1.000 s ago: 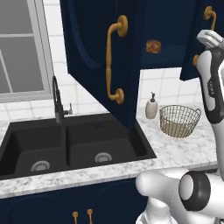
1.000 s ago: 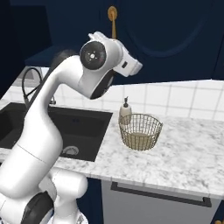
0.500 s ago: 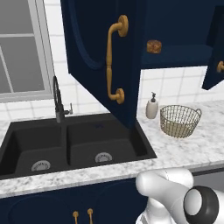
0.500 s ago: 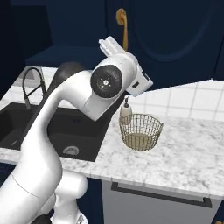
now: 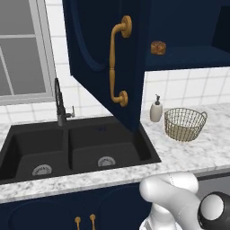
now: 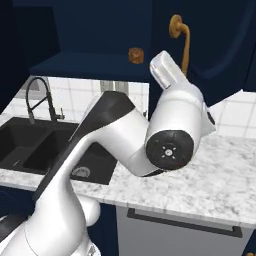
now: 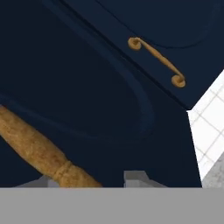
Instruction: Open the cabinet, pick up the bread from the cabinet and place it in the basket. Then move the basket to the dining counter.
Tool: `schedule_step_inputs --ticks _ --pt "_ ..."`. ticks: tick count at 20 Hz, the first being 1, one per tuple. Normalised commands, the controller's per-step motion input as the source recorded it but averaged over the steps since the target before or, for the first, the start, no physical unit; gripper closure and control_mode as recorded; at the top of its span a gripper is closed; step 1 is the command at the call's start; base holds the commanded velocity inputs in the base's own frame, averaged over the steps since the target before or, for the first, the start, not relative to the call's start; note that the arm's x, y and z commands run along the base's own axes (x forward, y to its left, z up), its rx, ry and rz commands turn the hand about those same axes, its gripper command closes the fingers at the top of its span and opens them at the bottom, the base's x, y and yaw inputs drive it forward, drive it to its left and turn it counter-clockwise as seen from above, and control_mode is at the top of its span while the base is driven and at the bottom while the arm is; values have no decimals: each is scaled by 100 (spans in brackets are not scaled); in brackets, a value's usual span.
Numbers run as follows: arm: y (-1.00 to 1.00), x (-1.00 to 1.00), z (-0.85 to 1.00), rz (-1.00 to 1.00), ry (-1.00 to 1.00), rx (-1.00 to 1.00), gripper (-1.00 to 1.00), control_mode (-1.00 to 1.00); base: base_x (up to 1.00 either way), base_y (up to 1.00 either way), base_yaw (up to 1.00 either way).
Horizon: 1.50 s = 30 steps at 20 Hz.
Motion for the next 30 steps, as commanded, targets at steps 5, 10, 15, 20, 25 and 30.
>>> schedule_step_inputs --ticks 5,10,15,20,25,30 --pt "-100 -98 0 0 -27 2 100 -100 0 0 0" --pt "-35 -100 -7 -1 -48 0 100 -100 0 0 0" --pt "99 -100 -45 3 -28 -13 100 -100 0 0 0" --pt "100 -100 -2 4 -3 -18 100 -100 0 0 0" --pt "100 -97 0 0 -13 -28 100 -100 0 0 0" --pt "100 -27 16 0 -10 -44 100 -100 0 0 0"
